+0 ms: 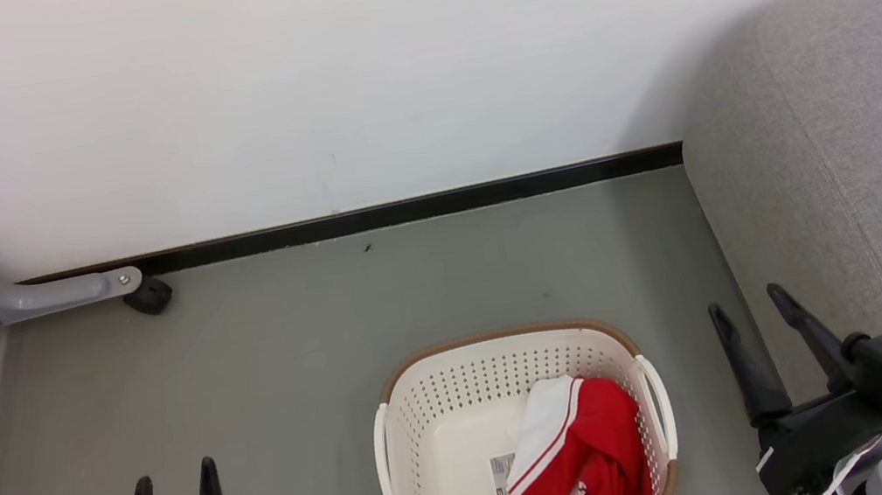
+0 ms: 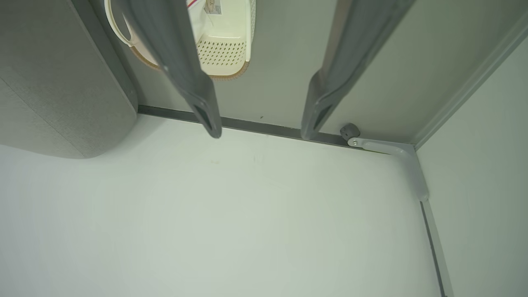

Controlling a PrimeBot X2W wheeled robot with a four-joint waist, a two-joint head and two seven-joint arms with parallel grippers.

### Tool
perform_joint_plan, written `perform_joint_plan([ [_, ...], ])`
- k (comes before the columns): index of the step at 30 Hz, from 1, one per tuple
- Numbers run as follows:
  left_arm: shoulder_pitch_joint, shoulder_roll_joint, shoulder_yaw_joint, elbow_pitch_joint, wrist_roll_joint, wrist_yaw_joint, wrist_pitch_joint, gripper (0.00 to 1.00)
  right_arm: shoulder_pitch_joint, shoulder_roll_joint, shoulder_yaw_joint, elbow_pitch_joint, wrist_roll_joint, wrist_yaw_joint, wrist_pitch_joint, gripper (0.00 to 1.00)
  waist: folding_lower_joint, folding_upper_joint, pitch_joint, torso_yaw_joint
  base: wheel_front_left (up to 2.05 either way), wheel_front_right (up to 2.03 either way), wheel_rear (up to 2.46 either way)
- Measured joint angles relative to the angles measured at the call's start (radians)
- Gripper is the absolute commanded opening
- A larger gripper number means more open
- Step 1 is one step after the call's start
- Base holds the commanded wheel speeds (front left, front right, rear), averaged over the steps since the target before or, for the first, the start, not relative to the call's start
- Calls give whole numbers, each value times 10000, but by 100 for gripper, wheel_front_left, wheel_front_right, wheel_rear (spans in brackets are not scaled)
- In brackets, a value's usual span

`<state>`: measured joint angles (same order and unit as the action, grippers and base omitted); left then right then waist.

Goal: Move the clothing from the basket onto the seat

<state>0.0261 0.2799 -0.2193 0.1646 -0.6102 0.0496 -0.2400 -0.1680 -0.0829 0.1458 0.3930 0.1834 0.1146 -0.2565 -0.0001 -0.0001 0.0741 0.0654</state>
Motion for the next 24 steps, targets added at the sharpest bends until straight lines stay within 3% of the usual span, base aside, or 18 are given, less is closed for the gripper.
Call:
perform_joint_plan([
  [9,435,52,437,169,-21,44,-35,100,141,59,385,125,-81,13,0,100,0,0,-417,-250,0,0,0],
  [24,830,-249,577,-31,35,128,-86,100,188,36,176,35,-81,15,0,100,1,1,-506,-767,0,0,0],
])
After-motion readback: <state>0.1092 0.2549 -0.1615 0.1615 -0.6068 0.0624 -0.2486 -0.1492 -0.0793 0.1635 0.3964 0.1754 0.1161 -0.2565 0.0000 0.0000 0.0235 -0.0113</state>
